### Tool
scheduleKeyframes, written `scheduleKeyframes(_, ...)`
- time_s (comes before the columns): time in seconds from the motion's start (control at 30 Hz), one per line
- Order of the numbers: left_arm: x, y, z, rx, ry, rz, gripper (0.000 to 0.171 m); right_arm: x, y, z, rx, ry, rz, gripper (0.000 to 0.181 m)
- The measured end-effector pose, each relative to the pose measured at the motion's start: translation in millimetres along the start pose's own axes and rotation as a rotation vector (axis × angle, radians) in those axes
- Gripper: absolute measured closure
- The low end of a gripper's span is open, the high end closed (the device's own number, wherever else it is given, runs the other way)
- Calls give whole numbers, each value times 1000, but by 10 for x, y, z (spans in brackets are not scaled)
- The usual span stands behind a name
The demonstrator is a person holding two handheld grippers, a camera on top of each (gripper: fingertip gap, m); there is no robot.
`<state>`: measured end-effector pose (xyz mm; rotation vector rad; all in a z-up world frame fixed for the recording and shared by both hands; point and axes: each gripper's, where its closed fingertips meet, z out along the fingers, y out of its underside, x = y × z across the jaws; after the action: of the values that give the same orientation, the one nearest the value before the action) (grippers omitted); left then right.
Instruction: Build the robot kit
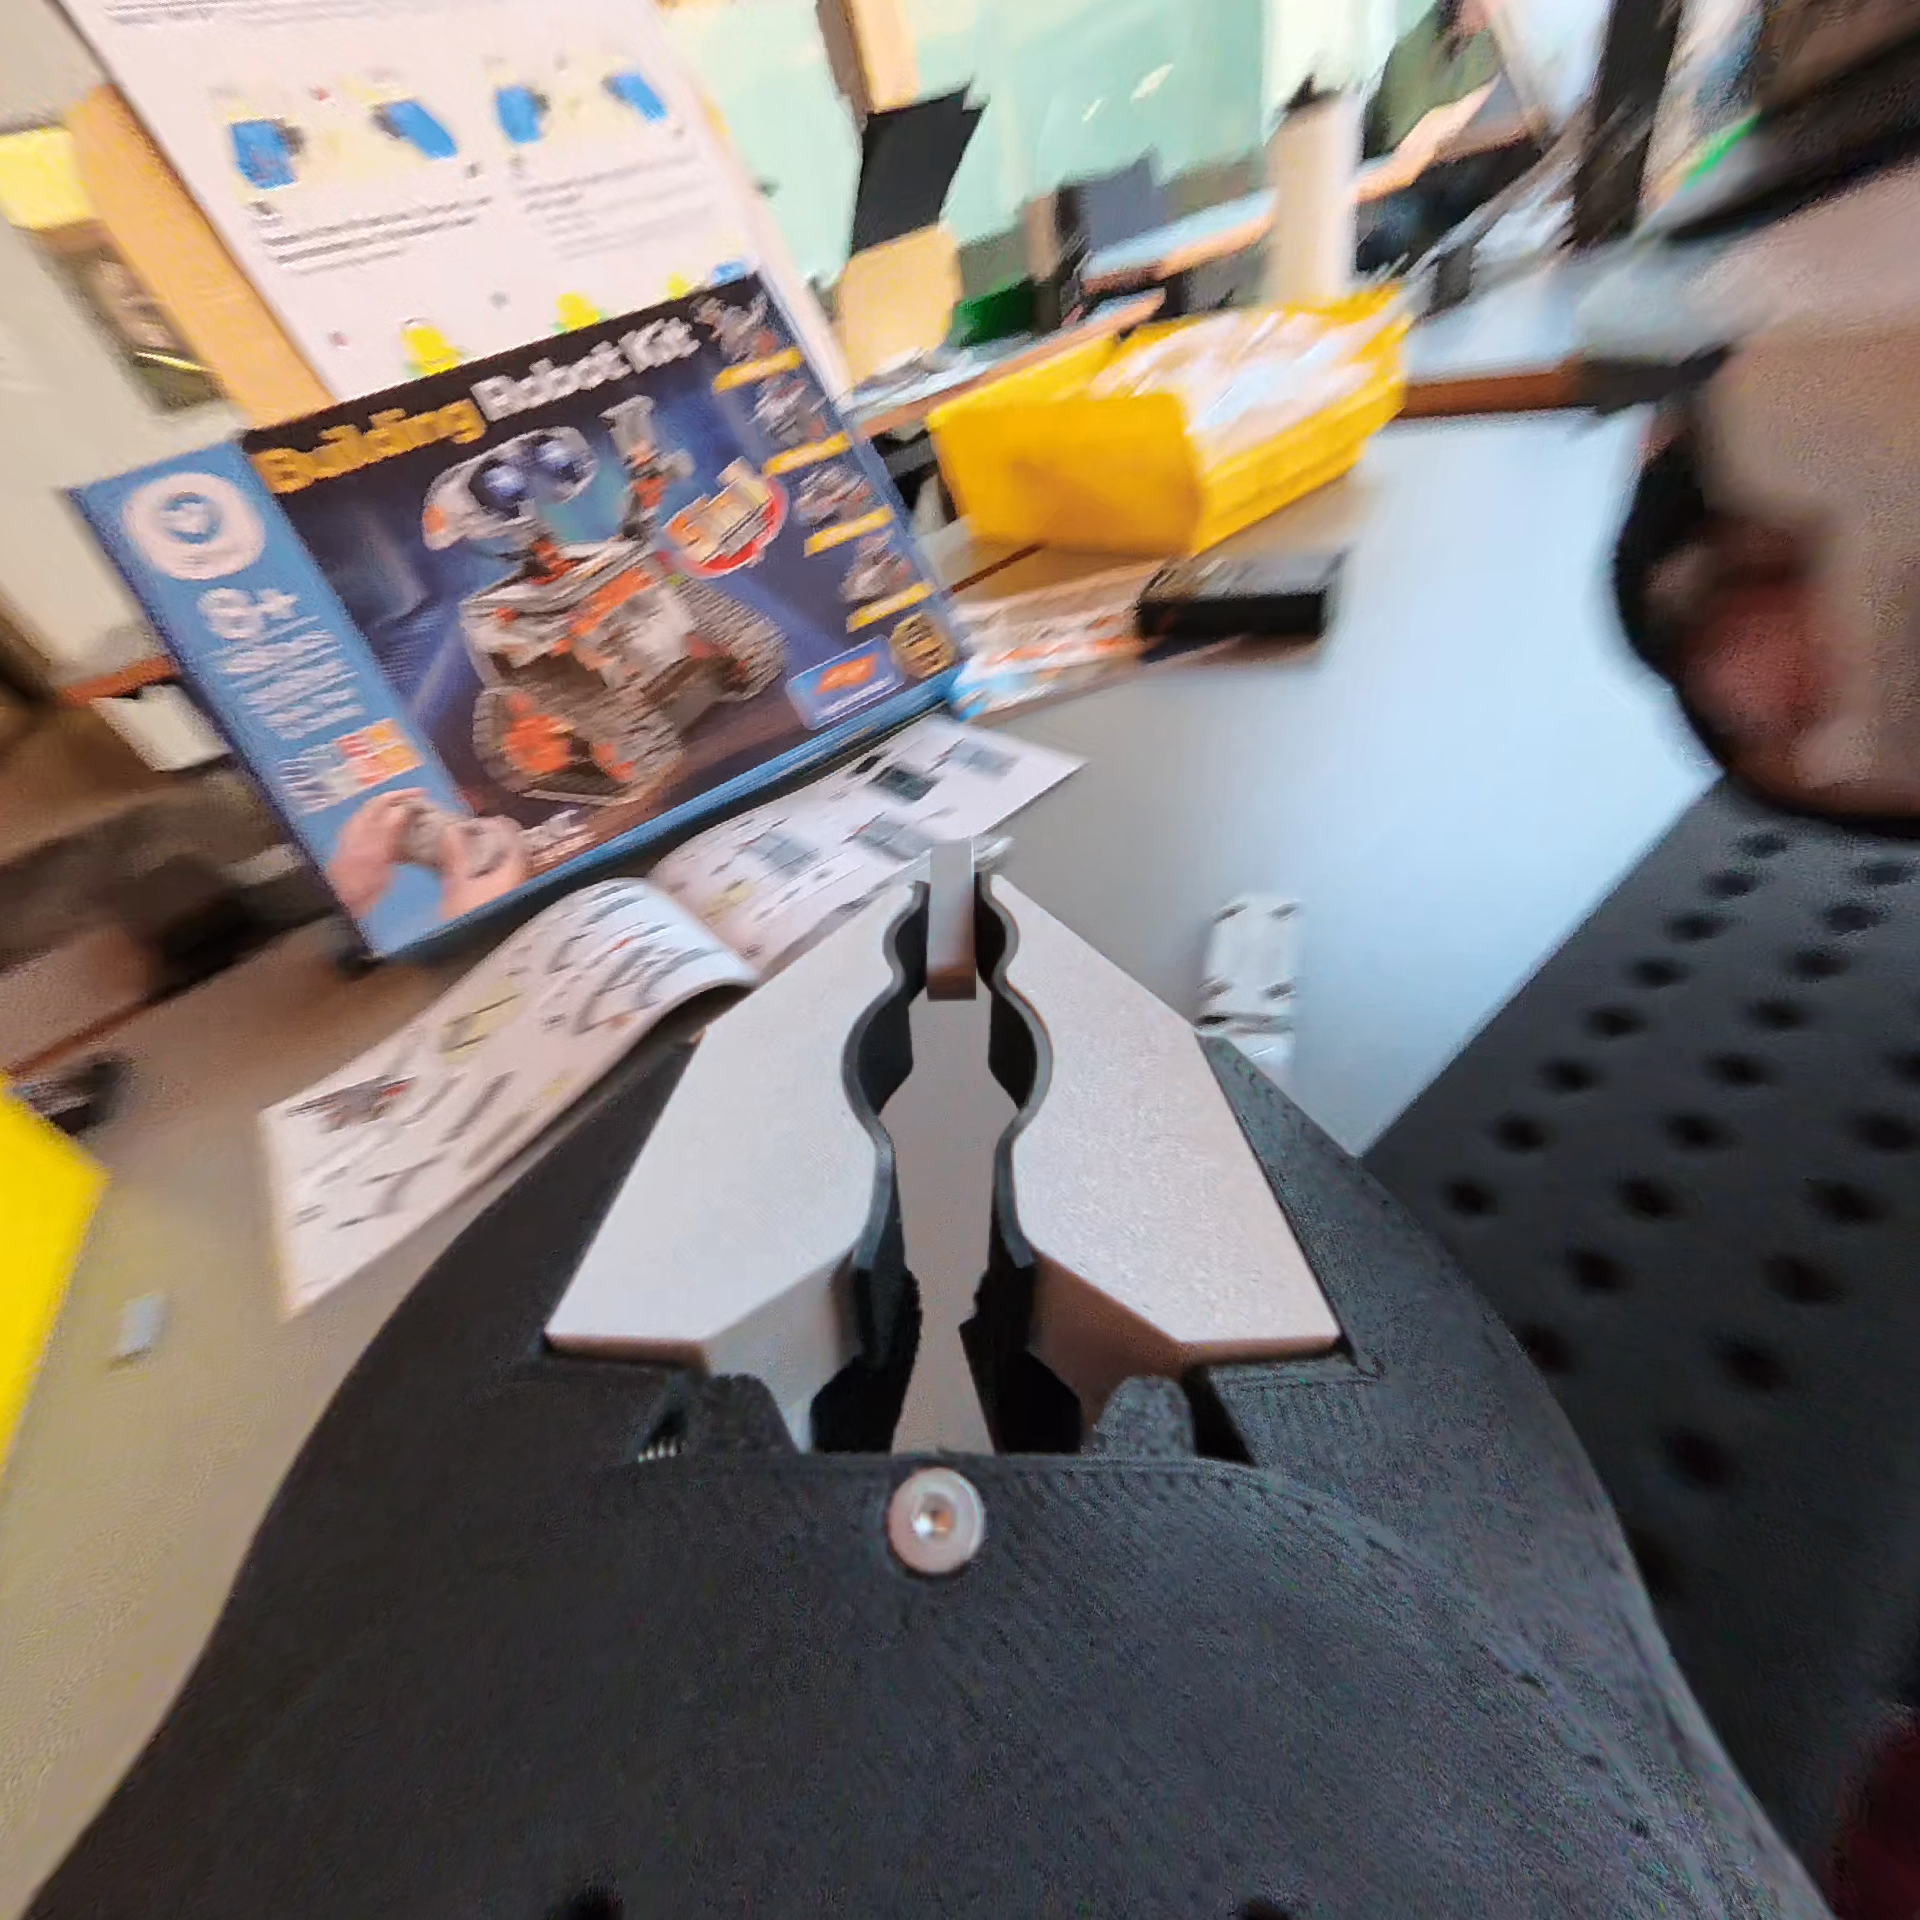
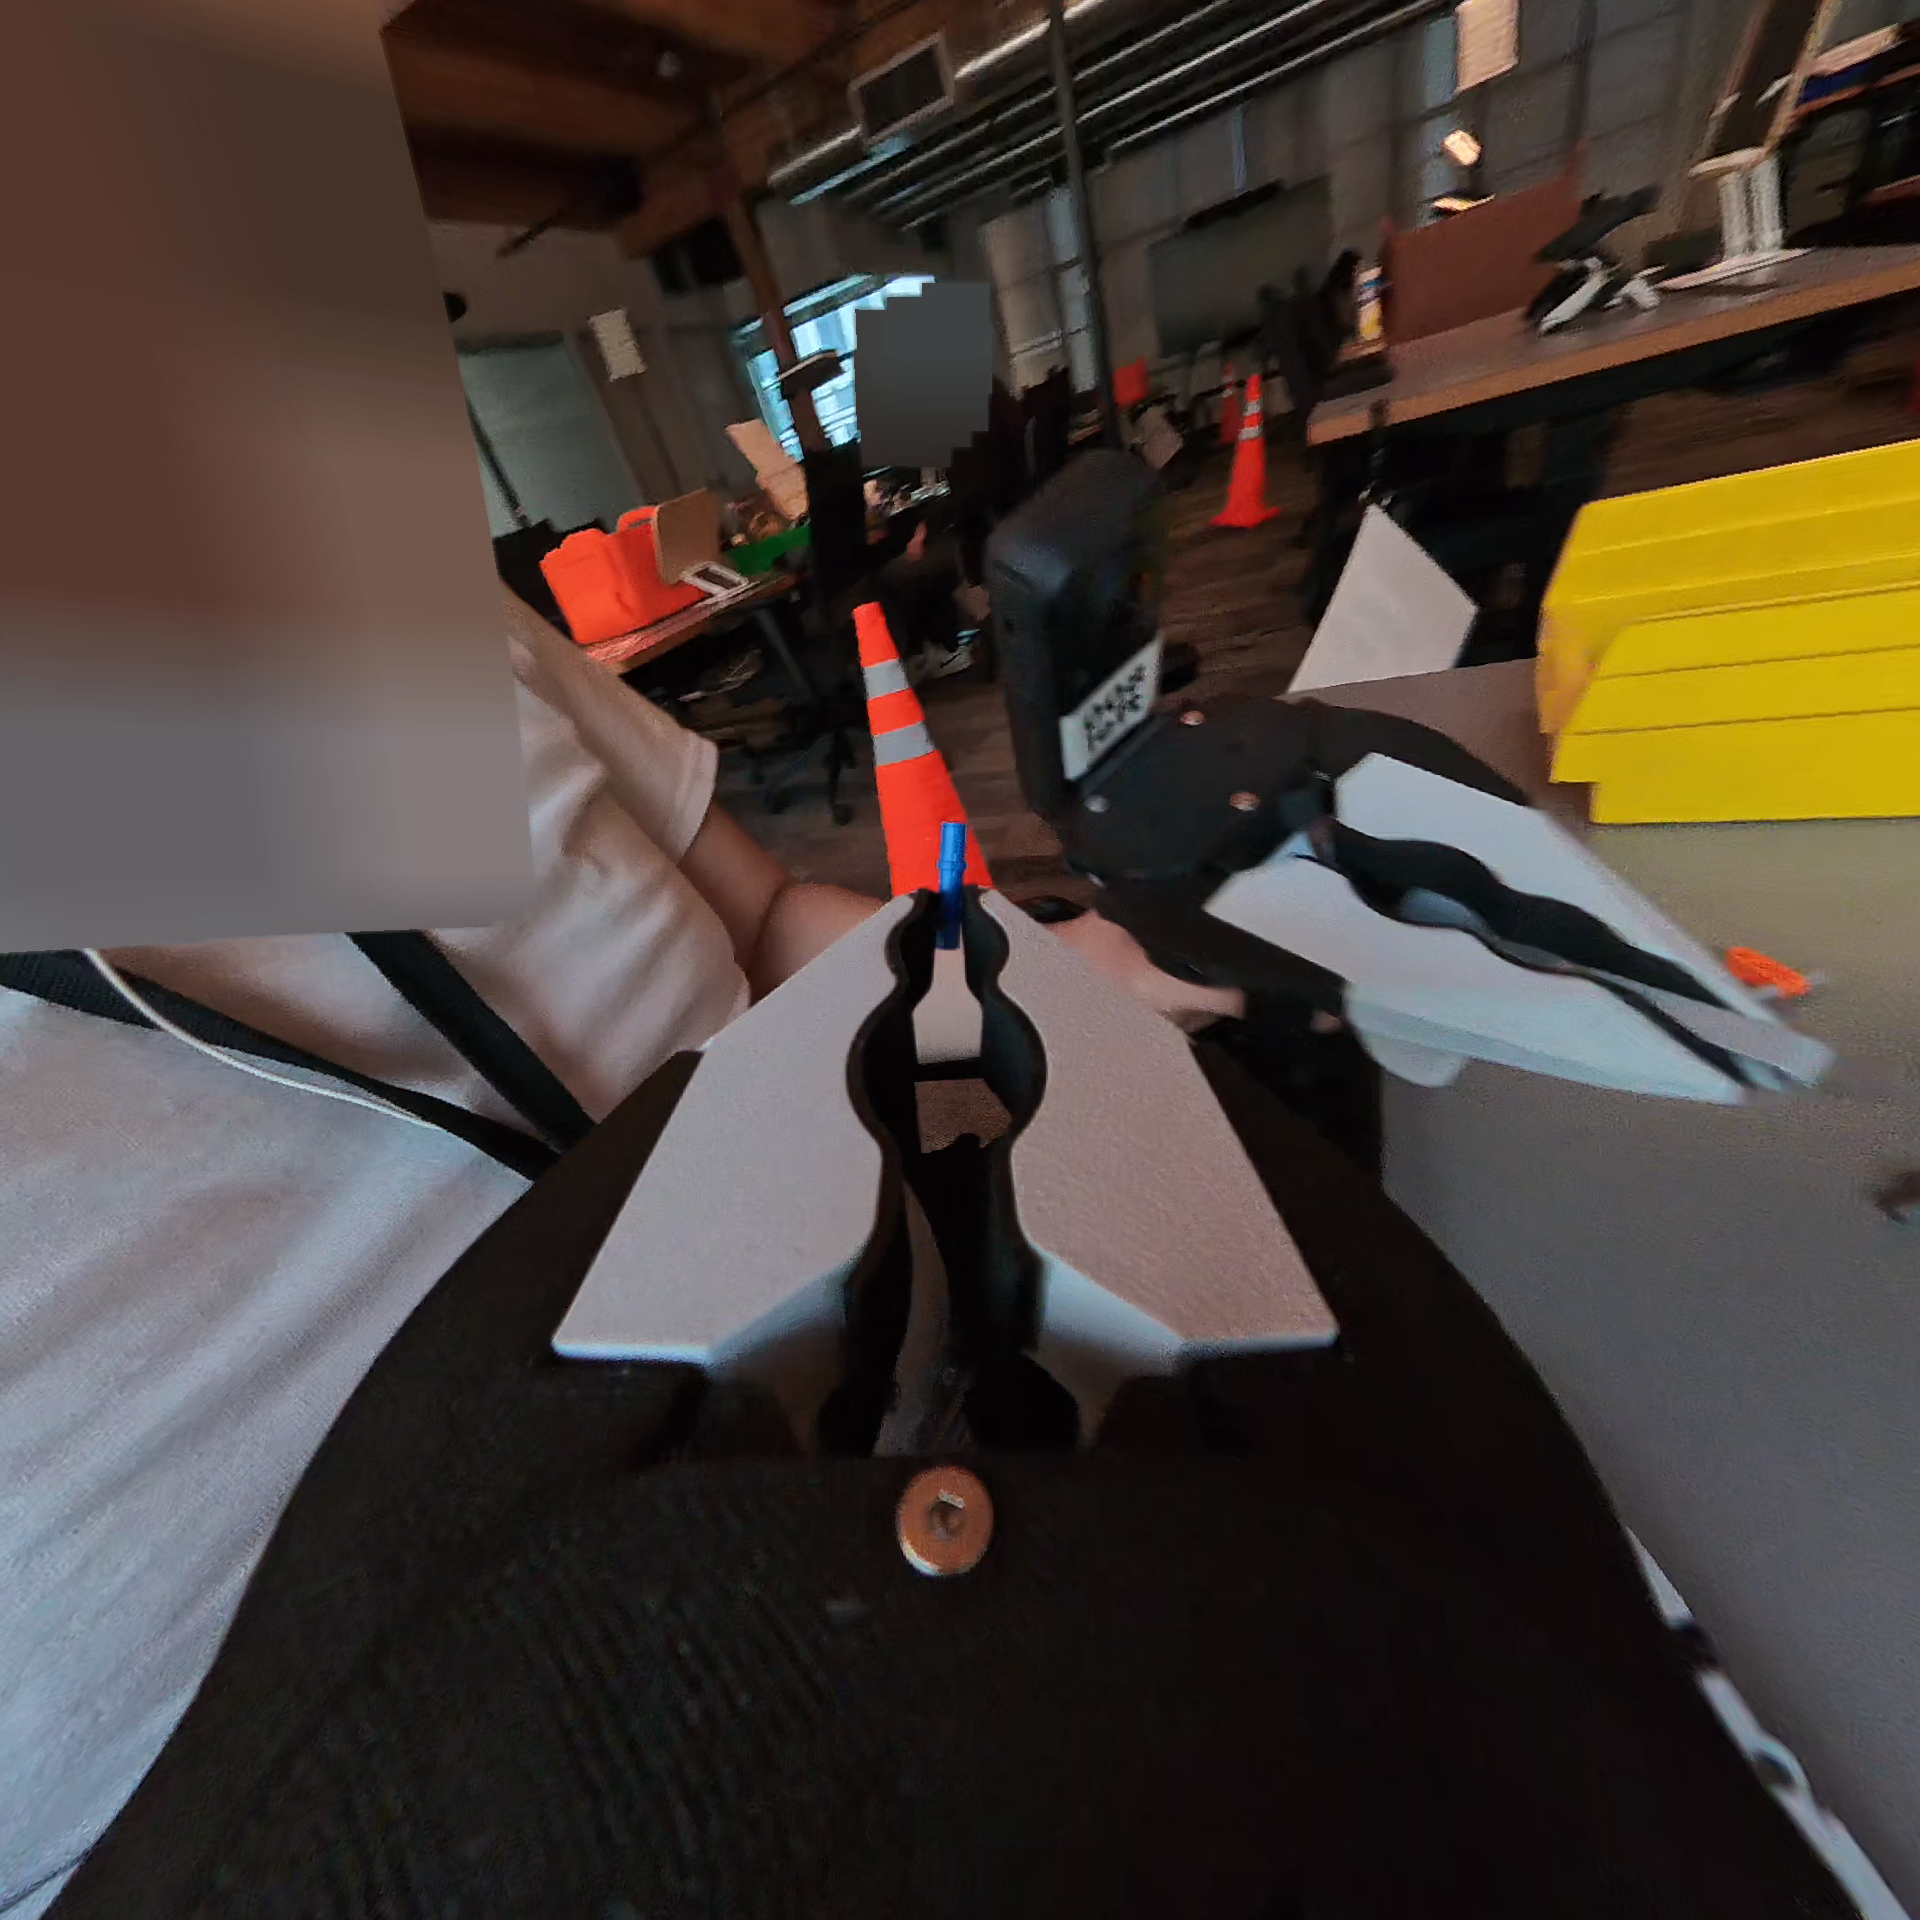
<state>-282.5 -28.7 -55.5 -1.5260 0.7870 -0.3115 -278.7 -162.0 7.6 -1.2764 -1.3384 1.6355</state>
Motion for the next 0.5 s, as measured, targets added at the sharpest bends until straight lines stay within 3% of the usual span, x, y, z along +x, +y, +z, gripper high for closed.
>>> scheduleKeyframes(0.13, 133, -119, -72, 54, 98, -96, 165, 276, 126, -197, -51, 156, -20, 178)
scheduleKeyframes(0.27, -23, 56, -28, -5, 57, -63, 165, 835, 391, -479, -331, 363, -235, 178)
scheduleKeyframes(0.37, -187, 33, -29, 24, 28, -90, 165, 1185, 619, -643, -633, 304, -553, 178)
scheduleKeyframes(0.5, -333, 45, -47, 46, 2, -150, 166, 1482, 889, -737, -1013, 109, -780, 178)
